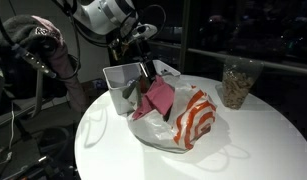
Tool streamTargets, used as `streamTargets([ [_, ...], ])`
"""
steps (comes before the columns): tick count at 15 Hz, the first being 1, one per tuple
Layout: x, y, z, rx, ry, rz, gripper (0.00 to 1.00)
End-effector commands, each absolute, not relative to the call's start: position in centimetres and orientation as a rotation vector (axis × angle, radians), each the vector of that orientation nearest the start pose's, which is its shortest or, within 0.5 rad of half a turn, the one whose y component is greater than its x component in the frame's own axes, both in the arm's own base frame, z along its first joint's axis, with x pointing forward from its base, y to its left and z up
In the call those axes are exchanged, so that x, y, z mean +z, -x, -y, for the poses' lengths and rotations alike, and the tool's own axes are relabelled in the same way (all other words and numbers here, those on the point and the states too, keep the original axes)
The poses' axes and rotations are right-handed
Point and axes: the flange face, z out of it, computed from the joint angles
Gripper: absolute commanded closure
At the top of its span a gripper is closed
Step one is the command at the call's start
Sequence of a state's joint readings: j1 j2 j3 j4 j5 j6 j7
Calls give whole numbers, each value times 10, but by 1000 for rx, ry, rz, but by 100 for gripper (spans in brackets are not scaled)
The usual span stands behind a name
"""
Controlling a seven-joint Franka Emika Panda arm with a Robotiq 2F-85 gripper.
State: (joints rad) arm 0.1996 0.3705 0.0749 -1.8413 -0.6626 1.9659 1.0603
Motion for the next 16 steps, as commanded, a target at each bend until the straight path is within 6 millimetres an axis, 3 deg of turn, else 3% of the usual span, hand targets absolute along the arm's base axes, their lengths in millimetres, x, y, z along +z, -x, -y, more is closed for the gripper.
streamTargets([
  [1, 351, -629, -128, 368, -2496, 658, 92],
  [3, 362, -636, -127, 455, -2500, 700, 92],
  [6, 362, -641, -128, 557, -2517, 727, 92],
  [8, 349, -645, -131, 619, -2537, 711, 89],
  [11, 329, -652, -136, 701, -2557, 706, 96],
  [16, 303, -654, -134, 777, -2581, 610, 92],
])
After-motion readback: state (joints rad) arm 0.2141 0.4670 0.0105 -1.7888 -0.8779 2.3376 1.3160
